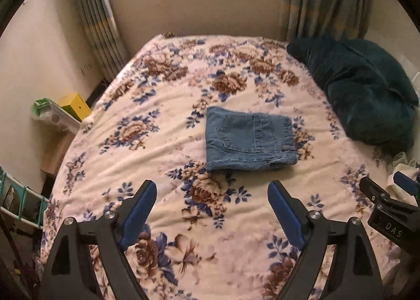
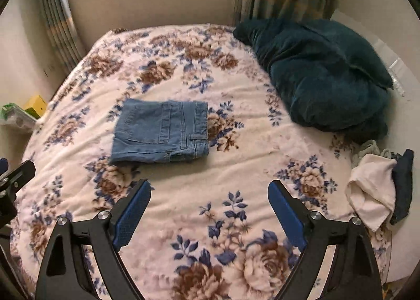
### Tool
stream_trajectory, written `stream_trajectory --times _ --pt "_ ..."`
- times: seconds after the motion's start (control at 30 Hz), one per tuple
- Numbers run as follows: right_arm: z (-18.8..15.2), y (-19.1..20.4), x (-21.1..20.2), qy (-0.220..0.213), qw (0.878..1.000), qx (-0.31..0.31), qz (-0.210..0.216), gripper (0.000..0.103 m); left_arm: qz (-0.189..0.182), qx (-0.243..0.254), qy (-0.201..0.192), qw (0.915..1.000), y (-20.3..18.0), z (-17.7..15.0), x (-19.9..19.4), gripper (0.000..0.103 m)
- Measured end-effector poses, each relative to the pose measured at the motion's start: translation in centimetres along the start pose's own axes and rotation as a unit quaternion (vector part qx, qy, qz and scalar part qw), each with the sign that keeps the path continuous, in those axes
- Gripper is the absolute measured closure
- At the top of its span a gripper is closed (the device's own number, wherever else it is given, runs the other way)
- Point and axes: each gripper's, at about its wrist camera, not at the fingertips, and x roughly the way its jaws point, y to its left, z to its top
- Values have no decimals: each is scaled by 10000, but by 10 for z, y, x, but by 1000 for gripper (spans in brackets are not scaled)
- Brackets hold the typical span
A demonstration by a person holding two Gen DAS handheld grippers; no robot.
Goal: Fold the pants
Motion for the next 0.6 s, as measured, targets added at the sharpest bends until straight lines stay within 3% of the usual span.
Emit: stream_trajectory --times 0.03,0.07,0.3,0.6 --pt "-2 -1 -14 -32 10000 3 11 10 14 -5 -42 10000 -1 -1 -14 2" --pt "-4 -4 -34 -101 9999 12 23 9 -7 -45 -91 9999 0 -3 -32 1" --pt "-24 -20 -163 -612 9981 77 88 9 3 -57 -474 9989 -1 -15 -135 0" --pt "-83 -32 -321 -1007 9947 189 77 9 -228 109 -777 9967 -3 -60 -257 0"
